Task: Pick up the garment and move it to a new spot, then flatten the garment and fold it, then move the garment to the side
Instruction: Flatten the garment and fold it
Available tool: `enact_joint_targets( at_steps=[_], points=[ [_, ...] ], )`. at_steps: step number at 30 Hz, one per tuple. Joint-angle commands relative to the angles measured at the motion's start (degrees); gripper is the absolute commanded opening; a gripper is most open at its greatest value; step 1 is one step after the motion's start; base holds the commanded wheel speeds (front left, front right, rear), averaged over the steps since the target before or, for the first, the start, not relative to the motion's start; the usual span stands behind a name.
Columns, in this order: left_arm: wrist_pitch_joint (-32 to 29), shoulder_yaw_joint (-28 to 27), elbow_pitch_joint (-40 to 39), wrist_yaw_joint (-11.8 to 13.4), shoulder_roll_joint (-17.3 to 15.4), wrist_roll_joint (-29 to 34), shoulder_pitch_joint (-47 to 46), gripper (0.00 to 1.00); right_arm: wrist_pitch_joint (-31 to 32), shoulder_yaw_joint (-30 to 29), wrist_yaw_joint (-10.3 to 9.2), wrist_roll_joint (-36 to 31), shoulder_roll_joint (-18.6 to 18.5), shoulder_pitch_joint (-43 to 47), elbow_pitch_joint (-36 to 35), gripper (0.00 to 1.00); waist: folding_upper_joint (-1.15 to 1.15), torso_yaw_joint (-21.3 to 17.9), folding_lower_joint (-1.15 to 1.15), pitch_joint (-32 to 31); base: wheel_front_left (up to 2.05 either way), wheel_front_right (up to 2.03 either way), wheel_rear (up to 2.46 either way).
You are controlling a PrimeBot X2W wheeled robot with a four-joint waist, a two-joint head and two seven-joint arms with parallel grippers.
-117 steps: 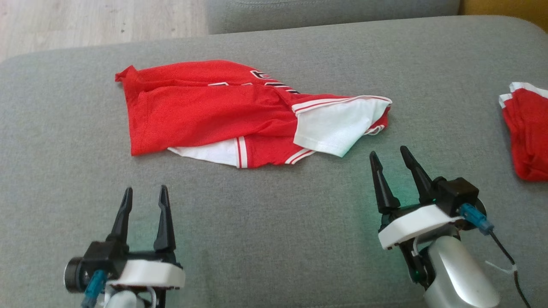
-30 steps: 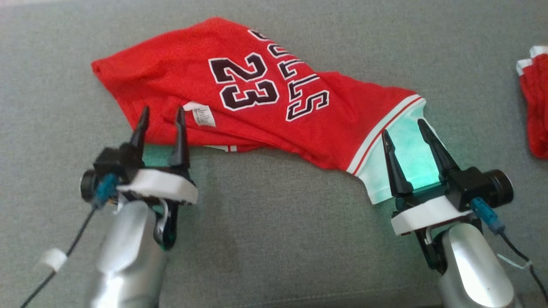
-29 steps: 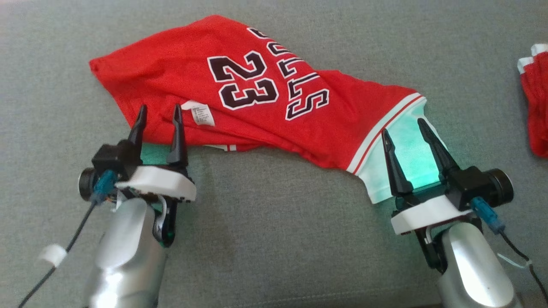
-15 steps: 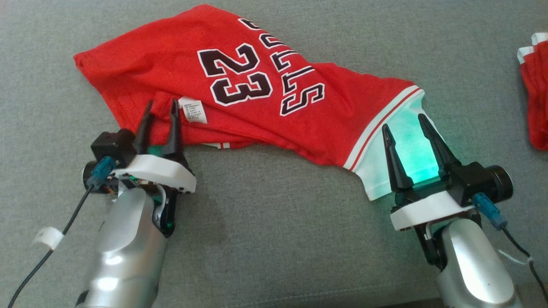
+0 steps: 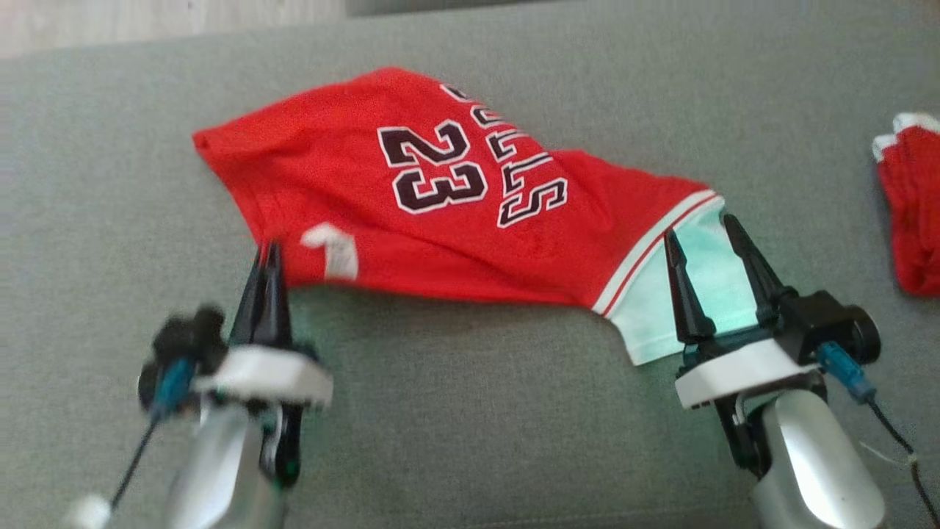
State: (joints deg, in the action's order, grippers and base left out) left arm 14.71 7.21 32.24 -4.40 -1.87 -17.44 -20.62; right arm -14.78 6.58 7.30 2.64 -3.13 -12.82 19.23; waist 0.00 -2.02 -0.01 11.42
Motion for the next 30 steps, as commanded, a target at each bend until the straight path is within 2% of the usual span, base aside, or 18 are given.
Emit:
enact_joint_targets(
  at_steps=[1, 5, 6, 7, 8, 13, 19, 26, 30],
  points=[
    [0.3, -3.1, -2.2, 1.0, -1.0, 0.2, 1.9, 0.0, -0.2, 1.1, 0.19, 0.7, 0.2, 1.0, -1.5, 1.0, 0.0, 0.6, 0.01, -2.7, 0.0, 0.0, 0.0],
    [0.3, -6.7, -3.0, 2.8, -1.0, 1.4, 7.6, 0.0, -0.2, 0.9, 0.19, 2.0, 0.2, 2.3, -1.2, 1.0, 0.0, 0.4, 0.01, -4.7, 0.0, 0.0, 0.0],
    [0.3, -7.3, -3.0, 2.9, -1.0, 2.2, 8.4, 0.08, -0.2, 0.8, 0.19, 2.4, 0.2, 2.5, -1.2, 1.0, 0.0, 0.4, 0.01, -5.0, 0.0, 0.0, 0.0],
    [0.3, -8.0, -3.1, 3.0, -1.0, 2.8, 9.0, 0.37, -0.2, 0.7, 0.19, 2.8, 0.2, 2.8, -1.1, 1.0, 0.0, 0.4, 0.01, -5.3, 0.0, 0.0, 0.0],
    [0.3, -8.6, -3.3, 3.1, -1.0, 3.4, 9.5, 1.0, -0.2, 0.7, 0.19, 3.1, 0.2, 2.9, -1.1, 1.0, 0.0, 0.4, 0.01, -5.5, 0.0, 0.0, 0.0],
    [0.3, -9.8, -6.6, 3.8, -1.0, 6.9, 11.8, 1.0, -0.2, 0.6, 0.19, 4.2, 0.2, 3.3, -1.3, 1.0, 0.0, -0.1, 0.01, -6.2, 0.0, 0.0, 0.0],
    [0.3, -9.0, -7.6, 3.8, -1.0, 8.0, 13.8, 1.0, -0.2, 0.8, 0.19, 4.6, 0.2, 3.3, -0.9, 1.0, 0.0, -0.5, 0.01, -6.8, 0.0, 0.0, 0.0],
    [0.3, -7.9, -7.4, 4.2, -1.0, 6.8, 14.4, 1.0, -0.2, 1.1, 0.19, 4.5, 0.2, 3.1, -0.3, 1.0, 0.0, -0.2, 0.01, -6.8, 0.0, 0.0, 0.0],
    [0.3, -7.4, -5.1, 2.8, -1.0, 3.5, 13.9, 1.0, -0.2, 1.1, 0.19, 4.0, 0.2, 3.1, 0.7, 1.0, 0.0, -0.1, 0.01, -5.7, 0.0, 0.0, 0.0]
  ],
)
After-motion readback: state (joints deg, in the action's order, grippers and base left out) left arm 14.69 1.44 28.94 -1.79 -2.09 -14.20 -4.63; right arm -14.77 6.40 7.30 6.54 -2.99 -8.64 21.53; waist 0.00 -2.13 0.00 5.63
